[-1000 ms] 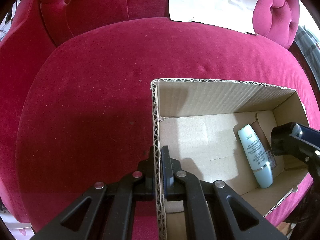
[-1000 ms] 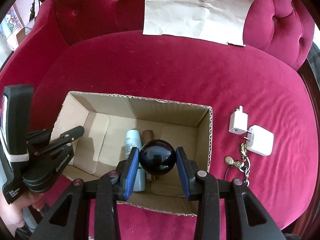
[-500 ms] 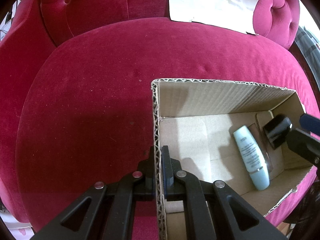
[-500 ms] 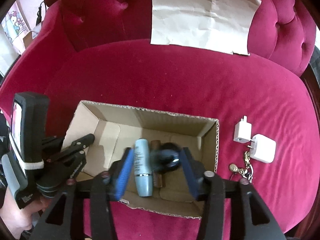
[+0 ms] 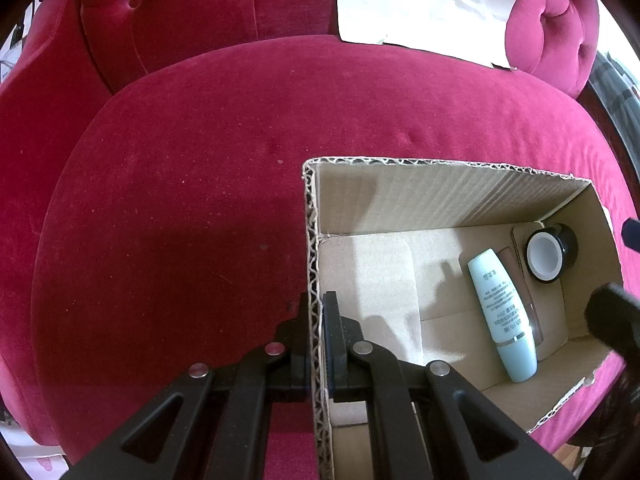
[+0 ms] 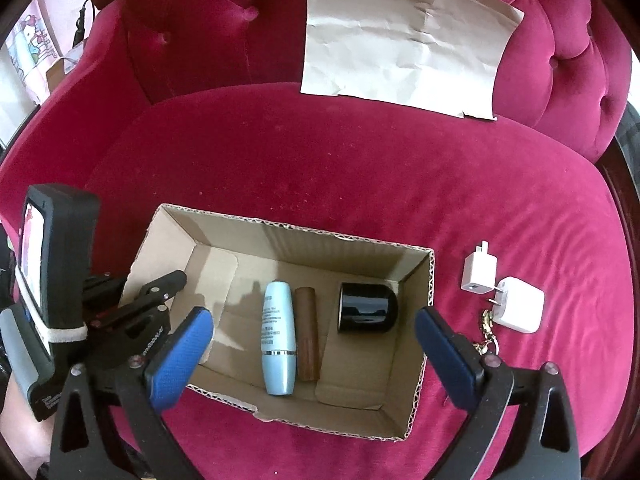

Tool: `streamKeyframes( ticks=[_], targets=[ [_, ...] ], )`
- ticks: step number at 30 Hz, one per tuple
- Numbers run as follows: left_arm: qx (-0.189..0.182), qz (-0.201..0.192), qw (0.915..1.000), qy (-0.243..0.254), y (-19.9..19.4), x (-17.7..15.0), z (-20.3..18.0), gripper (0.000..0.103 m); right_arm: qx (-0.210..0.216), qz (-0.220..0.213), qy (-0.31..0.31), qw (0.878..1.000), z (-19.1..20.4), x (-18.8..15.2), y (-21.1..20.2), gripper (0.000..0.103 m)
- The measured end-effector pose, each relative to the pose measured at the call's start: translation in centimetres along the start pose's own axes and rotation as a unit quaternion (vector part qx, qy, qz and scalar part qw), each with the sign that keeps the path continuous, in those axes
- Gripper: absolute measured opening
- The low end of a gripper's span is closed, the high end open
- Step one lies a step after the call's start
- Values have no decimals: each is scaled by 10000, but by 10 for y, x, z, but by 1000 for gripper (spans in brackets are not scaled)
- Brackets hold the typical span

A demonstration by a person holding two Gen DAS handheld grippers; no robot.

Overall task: Organize rigid objects
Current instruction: 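Lower the black jar into the box and open the right tool, then move the right tool to the white charger brick and grasp it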

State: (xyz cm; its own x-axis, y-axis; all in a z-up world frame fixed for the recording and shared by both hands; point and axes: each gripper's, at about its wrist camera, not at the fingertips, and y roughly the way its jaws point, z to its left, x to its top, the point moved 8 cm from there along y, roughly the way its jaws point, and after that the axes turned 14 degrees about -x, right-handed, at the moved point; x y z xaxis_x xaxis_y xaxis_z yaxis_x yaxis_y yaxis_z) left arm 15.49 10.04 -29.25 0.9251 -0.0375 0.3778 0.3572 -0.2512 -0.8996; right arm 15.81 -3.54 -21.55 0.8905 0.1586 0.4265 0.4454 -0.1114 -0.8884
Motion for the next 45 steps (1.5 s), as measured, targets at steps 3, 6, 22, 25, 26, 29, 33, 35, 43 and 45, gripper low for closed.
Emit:
streamKeyframes(
  ticks=[3, 6, 22, 25, 26, 29, 33, 35, 43, 45],
  targets=[
    [8, 1, 10000, 13, 0, 0, 0, 5, 15, -43, 48, 10000, -5, 1, -4, 103],
    [17, 4, 10000, 13, 0, 0, -1, 5, -9, -61, 138, 9999, -17, 4, -7, 103],
    [23, 2, 10000, 23, 0, 1, -2, 5, -478, -121, 712, 9962, -112, 17, -15, 103],
    [19, 4, 10000, 9, -1, 1, -2, 5, -562, -52, 847, 9948, -130, 16, -10, 103],
    [19, 1, 10000, 11, -1, 1, -2, 5, -602, -47, 890, 9942, -136, 16, -8, 103],
    [27, 0, 10000, 27, 0, 1, -2, 5, -695, 20, 1046, 9921, -154, 14, -2, 103],
    [34, 1, 10000, 32, -1, 0, -3, 5, -837, 150, 1164, 9896, -173, 7, 12, 103],
    [35, 0, 10000, 31, -1, 0, -3, 5, -896, 247, 1213, 9883, -182, 2, 22, 103],
    [43, 10, 10000, 46, 0, 0, -3, 5, -1029, 610, 1380, 9832, -202, -16, 57, 103],
    [33, 9, 10000, 29, -1, 0, -2, 5, -1031, 670, 1397, 9825, -205, -21, 64, 103]
  ],
)
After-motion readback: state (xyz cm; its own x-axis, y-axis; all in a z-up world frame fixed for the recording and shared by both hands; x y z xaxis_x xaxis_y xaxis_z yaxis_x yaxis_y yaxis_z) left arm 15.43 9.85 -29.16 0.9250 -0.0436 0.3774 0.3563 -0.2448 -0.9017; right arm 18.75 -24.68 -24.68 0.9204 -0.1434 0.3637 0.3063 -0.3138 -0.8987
